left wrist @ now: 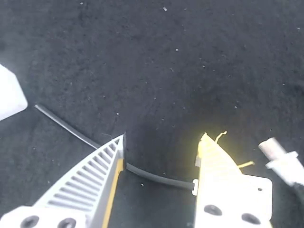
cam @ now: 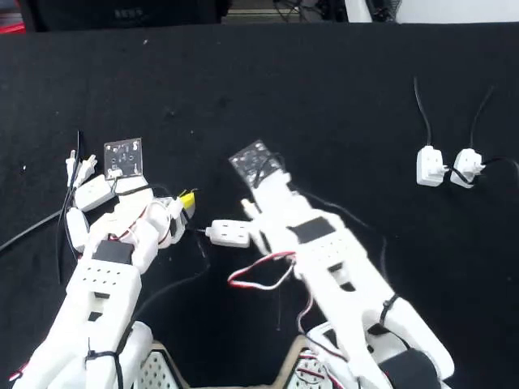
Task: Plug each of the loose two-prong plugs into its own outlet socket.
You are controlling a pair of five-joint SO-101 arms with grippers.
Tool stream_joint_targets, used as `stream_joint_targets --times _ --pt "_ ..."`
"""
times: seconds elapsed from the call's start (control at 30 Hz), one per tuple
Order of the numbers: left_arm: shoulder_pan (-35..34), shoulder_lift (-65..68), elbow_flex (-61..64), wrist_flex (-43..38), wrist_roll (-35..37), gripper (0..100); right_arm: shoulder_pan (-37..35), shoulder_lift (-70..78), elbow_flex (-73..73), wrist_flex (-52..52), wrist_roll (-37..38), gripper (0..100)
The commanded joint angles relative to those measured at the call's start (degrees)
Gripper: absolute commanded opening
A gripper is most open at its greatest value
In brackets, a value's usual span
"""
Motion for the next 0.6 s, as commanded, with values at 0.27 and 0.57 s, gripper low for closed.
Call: stream_joint_targets --times 0.27,0.57 --pt "5.1 -1.1 0.5 -0.1 0.2 25 1.6 13.8 -7.6 -6.2 0.5 1.5" --pt "6.5 -1.1 0.6 -0.2 -0.3 25 1.7 21.2 -12.1 -5.8 0.9 1.5"
